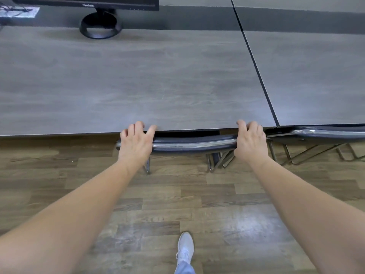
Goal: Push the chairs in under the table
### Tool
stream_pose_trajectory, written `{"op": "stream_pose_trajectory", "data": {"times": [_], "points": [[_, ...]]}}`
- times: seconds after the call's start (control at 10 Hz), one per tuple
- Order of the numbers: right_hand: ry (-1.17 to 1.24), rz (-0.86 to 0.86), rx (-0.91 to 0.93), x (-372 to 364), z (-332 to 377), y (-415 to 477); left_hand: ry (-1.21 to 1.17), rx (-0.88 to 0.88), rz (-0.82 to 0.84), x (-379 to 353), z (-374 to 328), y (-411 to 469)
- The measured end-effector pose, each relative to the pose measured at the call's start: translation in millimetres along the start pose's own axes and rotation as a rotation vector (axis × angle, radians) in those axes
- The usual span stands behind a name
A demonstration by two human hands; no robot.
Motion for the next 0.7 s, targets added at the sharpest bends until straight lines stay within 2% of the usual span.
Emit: {"op": "stream_pose_trajectory", "data": {"times": [0.4, 0.5, 0.6, 0.7], "points": [[-0.053, 0.056, 0.049, -1, -4, 23, 0.011, -0.068, 0.222, -7, -3, 28], [-0.106, 0.165, 0.087, 6, -4, 24, 0.022, -0.081, 0.351, -1, -2, 31], [-0.08, 0.328, 0.161, 24, 3, 27, 0.067, -0.081, 0.555, 17, -10, 41], [0.178, 0.448, 0.127, 49, 13, 34, 0.045, -0.056, 0.69, 46, -28, 56]]}}
Point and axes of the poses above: each hand's wrist, its own y-axis towards the middle knuckle, its own x-axis out of the back of the hand, z = x × y, the point moved 4 cm from there along y, towards the middle knuckle, and after that the axes turned 3 degrees about -y, right-handed, at the moved point
